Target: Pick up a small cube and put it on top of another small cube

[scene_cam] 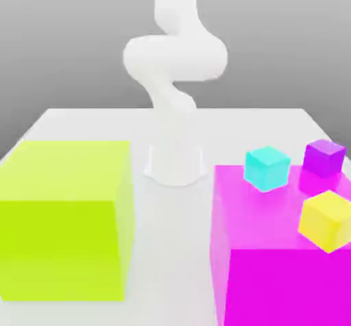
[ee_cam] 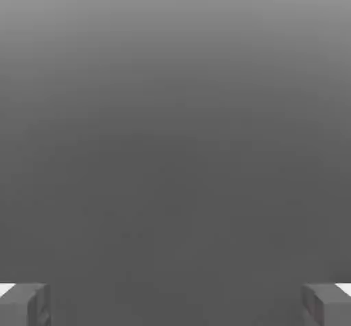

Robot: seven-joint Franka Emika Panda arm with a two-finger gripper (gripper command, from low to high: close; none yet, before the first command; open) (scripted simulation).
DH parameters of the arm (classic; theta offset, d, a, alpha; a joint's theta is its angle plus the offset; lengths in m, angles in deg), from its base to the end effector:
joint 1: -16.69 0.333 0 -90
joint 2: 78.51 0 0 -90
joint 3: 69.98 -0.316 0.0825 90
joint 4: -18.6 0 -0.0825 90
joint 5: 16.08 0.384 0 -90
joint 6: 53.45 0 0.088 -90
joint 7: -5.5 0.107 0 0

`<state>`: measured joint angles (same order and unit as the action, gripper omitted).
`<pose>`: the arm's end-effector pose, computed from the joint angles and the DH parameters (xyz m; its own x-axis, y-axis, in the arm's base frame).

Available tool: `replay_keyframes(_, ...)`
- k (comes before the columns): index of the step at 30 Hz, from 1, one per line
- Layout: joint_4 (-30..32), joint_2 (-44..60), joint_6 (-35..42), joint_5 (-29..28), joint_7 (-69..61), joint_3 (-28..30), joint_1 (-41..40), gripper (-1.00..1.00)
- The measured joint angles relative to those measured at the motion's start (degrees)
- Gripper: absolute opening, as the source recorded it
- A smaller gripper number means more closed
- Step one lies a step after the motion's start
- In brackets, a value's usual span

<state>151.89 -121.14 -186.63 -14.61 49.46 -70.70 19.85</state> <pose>0.3678 0.0271 0.6800 0.5745 -0.6670 0.4745 -0.4650 -0.7430 -0.4814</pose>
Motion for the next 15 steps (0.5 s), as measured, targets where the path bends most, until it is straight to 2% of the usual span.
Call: replay_keyframes(15, 8.58, 22.32, -7.21, 9.73, -11.26, -10.50, 21.02, 0.00)
